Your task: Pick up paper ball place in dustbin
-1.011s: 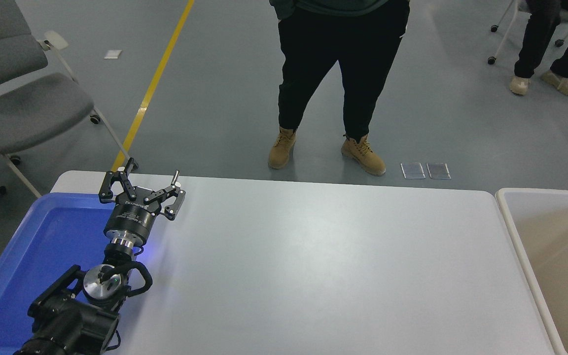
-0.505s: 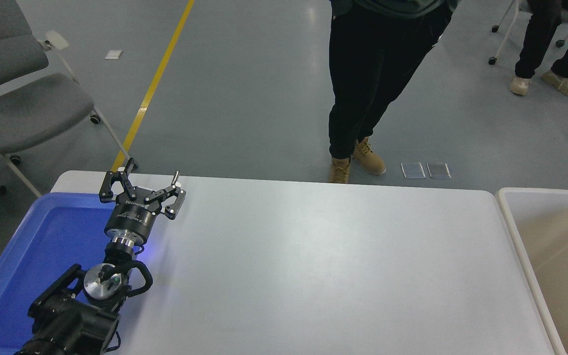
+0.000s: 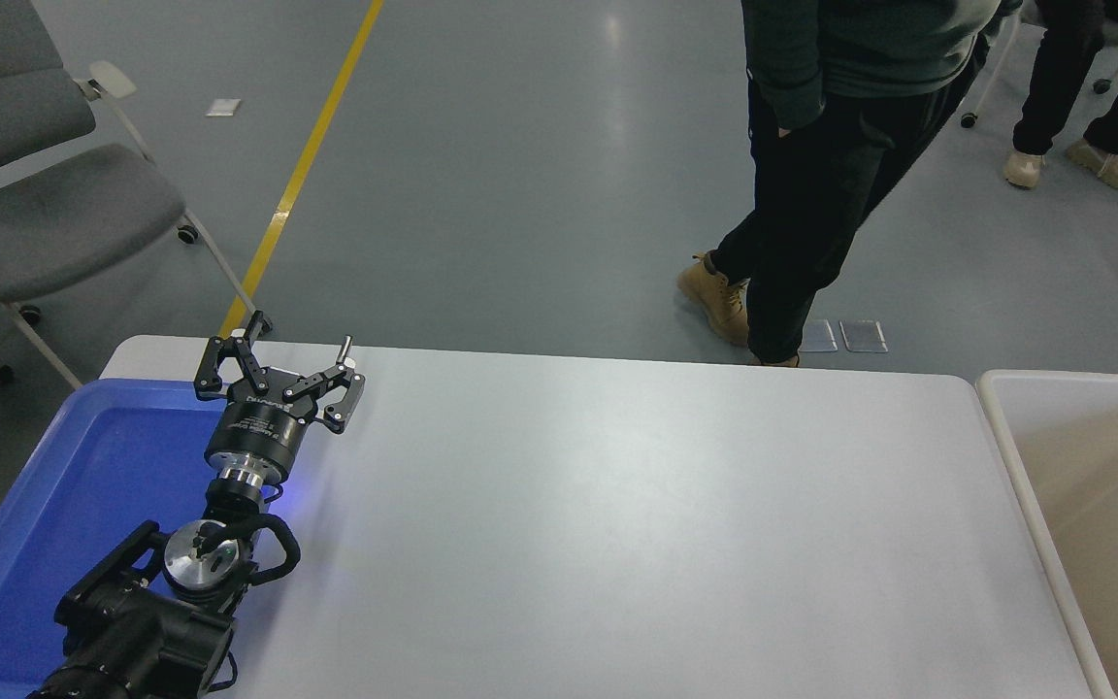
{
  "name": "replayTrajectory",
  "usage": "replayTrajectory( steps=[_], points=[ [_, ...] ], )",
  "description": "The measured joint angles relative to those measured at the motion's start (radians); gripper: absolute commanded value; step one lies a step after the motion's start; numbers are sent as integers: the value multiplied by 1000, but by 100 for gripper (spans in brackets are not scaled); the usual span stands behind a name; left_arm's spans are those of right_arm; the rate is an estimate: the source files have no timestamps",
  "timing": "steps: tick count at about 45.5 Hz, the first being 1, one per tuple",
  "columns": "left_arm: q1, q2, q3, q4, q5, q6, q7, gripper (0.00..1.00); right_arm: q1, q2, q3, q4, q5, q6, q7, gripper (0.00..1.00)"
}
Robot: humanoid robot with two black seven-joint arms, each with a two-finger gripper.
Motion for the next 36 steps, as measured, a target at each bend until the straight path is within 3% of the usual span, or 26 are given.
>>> replayTrajectory(
  steps=[36],
  points=[
    [0,0,0,0,1,0,0,99,161,-111,-110,163,-37,17,4,100]
  ],
)
